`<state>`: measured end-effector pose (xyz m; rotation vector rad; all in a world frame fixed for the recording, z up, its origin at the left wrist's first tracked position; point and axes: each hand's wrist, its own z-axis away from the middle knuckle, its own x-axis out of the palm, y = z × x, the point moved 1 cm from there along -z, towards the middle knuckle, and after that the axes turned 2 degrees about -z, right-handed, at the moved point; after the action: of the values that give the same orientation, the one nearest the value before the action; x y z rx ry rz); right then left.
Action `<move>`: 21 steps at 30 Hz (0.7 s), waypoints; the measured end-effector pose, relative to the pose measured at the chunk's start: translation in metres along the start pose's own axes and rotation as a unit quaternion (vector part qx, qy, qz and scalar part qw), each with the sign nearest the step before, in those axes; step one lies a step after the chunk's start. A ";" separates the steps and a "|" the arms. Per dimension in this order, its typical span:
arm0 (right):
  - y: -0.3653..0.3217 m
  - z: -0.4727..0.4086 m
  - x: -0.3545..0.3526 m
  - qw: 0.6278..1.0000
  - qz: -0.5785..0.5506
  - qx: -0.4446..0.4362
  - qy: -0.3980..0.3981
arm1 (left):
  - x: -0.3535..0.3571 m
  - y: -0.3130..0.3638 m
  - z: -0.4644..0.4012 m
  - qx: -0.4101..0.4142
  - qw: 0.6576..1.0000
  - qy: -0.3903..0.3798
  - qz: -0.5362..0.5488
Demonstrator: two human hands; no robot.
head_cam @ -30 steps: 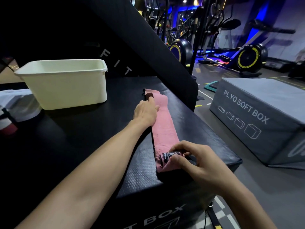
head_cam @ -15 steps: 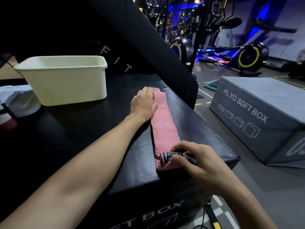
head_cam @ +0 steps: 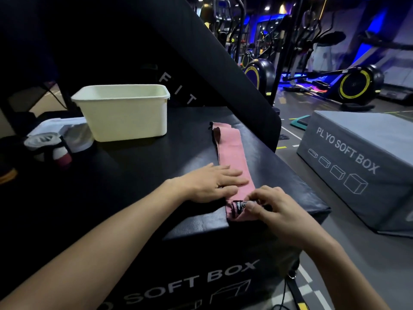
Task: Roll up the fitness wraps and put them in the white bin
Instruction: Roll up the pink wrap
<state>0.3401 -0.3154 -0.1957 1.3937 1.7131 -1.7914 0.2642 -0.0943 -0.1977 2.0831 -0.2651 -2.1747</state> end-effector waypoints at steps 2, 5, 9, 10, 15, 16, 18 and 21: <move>-0.001 0.001 -0.003 1.000 -0.015 -0.004 -0.012 | -0.003 0.005 -0.002 -0.012 1.000 -0.006 -0.009; -0.004 0.001 -0.007 0.999 -0.038 -0.003 -0.021 | 0.001 0.009 -0.002 -0.024 1.000 -0.001 -0.012; -0.006 -0.003 -0.005 0.999 -0.004 0.033 -0.014 | 0.008 0.011 -0.003 -0.015 0.996 0.089 -0.023; -0.006 -0.005 -0.003 0.999 0.016 0.049 -0.011 | 0.009 0.011 -0.003 0.003 0.992 0.123 -0.017; -0.020 -0.015 0.005 0.985 0.114 0.125 0.024 | 0.016 0.000 -0.005 0.033 0.985 0.163 0.034; -0.022 -0.016 0.004 0.985 0.111 0.129 0.027 | 0.016 -0.001 -0.005 0.030 0.986 0.159 0.050; -0.024 -0.016 0.002 0.986 0.101 0.129 0.030 | 0.014 -0.002 -0.004 0.033 0.985 0.152 0.068; -0.024 -0.018 0.002 0.989 0.080 0.105 0.061 | 0.011 -0.002 -0.005 0.041 0.986 0.140 0.080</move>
<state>0.3287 -0.2925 -0.1795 1.7075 1.4540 -1.8744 0.2684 -0.0948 -0.2092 2.2896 -0.4784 -1.7834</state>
